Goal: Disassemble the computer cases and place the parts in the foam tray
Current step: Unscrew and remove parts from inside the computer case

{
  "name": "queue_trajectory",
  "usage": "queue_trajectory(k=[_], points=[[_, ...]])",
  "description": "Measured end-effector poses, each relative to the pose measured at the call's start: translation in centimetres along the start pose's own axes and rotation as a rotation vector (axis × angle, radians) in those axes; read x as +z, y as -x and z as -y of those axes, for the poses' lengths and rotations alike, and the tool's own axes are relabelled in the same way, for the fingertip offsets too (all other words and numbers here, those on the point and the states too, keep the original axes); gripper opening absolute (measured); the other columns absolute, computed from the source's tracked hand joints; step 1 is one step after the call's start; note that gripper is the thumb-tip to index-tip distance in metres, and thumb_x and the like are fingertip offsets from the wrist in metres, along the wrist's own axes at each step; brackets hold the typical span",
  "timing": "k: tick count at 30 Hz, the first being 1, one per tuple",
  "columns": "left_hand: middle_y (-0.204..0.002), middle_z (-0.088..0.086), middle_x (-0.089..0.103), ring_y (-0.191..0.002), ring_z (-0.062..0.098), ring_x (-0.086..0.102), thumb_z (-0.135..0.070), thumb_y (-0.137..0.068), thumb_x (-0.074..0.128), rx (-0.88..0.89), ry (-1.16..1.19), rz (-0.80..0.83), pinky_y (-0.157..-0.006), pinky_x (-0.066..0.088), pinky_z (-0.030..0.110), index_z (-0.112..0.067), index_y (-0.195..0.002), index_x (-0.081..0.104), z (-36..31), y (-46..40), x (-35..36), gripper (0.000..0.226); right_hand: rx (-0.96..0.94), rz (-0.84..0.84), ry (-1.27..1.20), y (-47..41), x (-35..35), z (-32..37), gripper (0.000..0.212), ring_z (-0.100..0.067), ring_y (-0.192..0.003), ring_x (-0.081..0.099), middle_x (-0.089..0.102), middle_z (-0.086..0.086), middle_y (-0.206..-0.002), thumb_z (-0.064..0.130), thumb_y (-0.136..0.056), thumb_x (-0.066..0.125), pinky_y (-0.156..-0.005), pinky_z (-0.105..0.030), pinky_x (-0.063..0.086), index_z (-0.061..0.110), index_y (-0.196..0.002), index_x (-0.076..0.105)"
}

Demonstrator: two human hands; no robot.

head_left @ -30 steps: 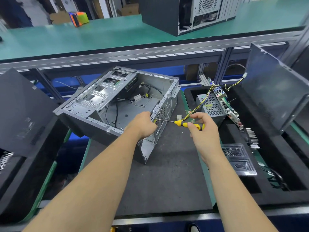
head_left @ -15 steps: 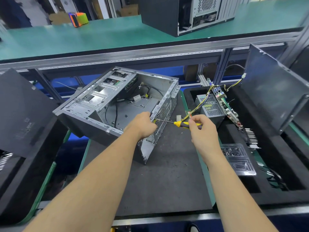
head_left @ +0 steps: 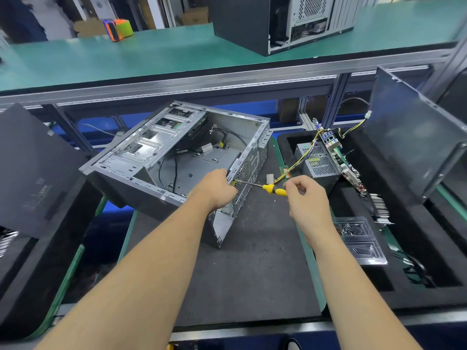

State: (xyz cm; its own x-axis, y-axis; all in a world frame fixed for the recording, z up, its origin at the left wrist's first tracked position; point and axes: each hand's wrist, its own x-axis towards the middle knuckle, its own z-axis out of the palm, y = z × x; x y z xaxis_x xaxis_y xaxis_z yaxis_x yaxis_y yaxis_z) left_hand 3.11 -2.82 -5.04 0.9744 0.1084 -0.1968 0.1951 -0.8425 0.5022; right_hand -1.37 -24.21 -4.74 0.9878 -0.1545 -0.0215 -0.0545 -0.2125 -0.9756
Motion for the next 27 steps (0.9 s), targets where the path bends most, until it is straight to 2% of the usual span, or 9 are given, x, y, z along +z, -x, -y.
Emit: queue_trajectory(k=[2,4,8,11,14,16,19,23,27], points=[[-0.090,0.005,0.062,-0.081,0.028,0.070,-0.022,-0.086,0.058,-0.003,-0.001,0.001,-0.065,0.053,0.037,-0.020,-0.087,0.048,0.01,0.00,-0.03,0.010,-0.024,-0.002,-0.022,0.12,0.05,0.09,0.014,-0.006,-0.062,0.052,0.069,0.022,-0.072,0.018,-0.095,0.056,-0.064,-0.033,0.047,0.025,-0.085,0.061],[-0.090,0.006,0.061,-0.081,0.029,0.069,-0.022,-0.086,0.059,-0.001,-0.004,0.004,-0.066,0.053,0.038,-0.020,-0.087,0.048,0.00,-0.02,0.00,0.010,-0.021,-0.005,-0.049,0.18,0.01,0.16,0.014,-0.012,-0.063,0.049,0.067,0.025,-0.071,0.016,-0.094,0.058,-0.064,-0.034,0.048,0.028,-0.089,0.061],[-0.089,0.007,0.062,-0.080,0.029,0.070,-0.021,-0.086,0.058,-0.007,-0.006,0.009,-0.061,0.050,0.034,-0.020,-0.086,0.049,0.04,-0.05,0.01,0.009,0.032,0.020,-0.049,-0.07,-0.02,0.22,0.008,-0.014,-0.065,0.053,0.061,0.010,-0.075,0.029,-0.095,0.058,-0.065,-0.037,0.049,0.030,-0.087,0.060],[-0.089,0.007,0.063,-0.079,0.029,0.070,-0.021,-0.085,0.058,-0.007,-0.009,0.008,-0.063,0.053,0.037,-0.020,-0.087,0.050,0.00,-0.06,-0.02,0.008,0.098,0.036,0.048,-0.37,-0.14,0.21,0.031,-0.018,-0.056,0.051,0.058,0.001,-0.067,0.040,-0.101,0.044,-0.057,-0.035,0.044,0.023,-0.078,0.055],[-0.090,0.007,0.063,-0.079,0.029,0.071,-0.022,-0.085,0.058,-0.005,-0.015,0.007,-0.068,0.058,0.042,-0.019,-0.088,0.051,-0.05,-0.06,-0.09,0.008,0.032,0.006,0.134,-0.42,-0.10,0.03,0.037,-0.027,-0.066,0.045,0.050,-0.004,-0.064,0.032,-0.101,0.044,-0.064,-0.038,0.041,0.014,-0.069,0.048],[-0.091,0.007,0.063,-0.079,0.029,0.071,-0.022,-0.085,0.058,-0.006,-0.018,0.008,-0.069,0.058,0.042,-0.019,-0.089,0.051,-0.04,-0.07,-0.12,0.009,-0.018,-0.028,0.127,-0.26,-0.13,0.04,0.032,-0.027,-0.064,0.046,0.049,-0.001,-0.063,0.028,-0.100,0.049,-0.064,-0.035,0.041,0.015,-0.071,0.052],[-0.091,0.006,0.063,-0.080,0.029,0.070,-0.022,-0.086,0.059,-0.006,-0.013,0.011,-0.069,0.057,0.041,-0.020,-0.089,0.050,-0.01,-0.06,-0.07,0.009,-0.066,-0.035,0.046,-0.02,-0.11,0.17,0.017,-0.021,-0.069,0.052,0.060,0.003,-0.076,0.021,-0.097,0.054,-0.066,-0.032,0.044,0.023,-0.081,0.061],[-0.091,0.007,0.062,-0.080,0.029,0.070,-0.021,-0.086,0.058,-0.007,-0.006,0.011,-0.068,0.057,0.042,-0.019,-0.089,0.050,0.00,-0.03,-0.02,0.009,-0.073,-0.023,-0.073,0.17,-0.05,0.29,0.020,-0.001,-0.066,0.055,0.066,0.016,-0.081,0.009,-0.095,0.058,-0.067,-0.033,0.049,0.029,-0.092,0.060],[-0.090,0.007,0.062,-0.080,0.029,0.071,-0.021,-0.086,0.058,-0.009,-0.001,0.011,-0.065,0.055,0.039,-0.019,-0.089,0.050,-0.01,-0.05,0.00,0.010,-0.013,0.033,-0.177,0.12,0.02,0.31,0.022,-0.005,-0.055,0.055,0.068,0.010,-0.090,0.010,-0.095,0.060,-0.064,-0.030,0.052,0.031,-0.101,0.056]])
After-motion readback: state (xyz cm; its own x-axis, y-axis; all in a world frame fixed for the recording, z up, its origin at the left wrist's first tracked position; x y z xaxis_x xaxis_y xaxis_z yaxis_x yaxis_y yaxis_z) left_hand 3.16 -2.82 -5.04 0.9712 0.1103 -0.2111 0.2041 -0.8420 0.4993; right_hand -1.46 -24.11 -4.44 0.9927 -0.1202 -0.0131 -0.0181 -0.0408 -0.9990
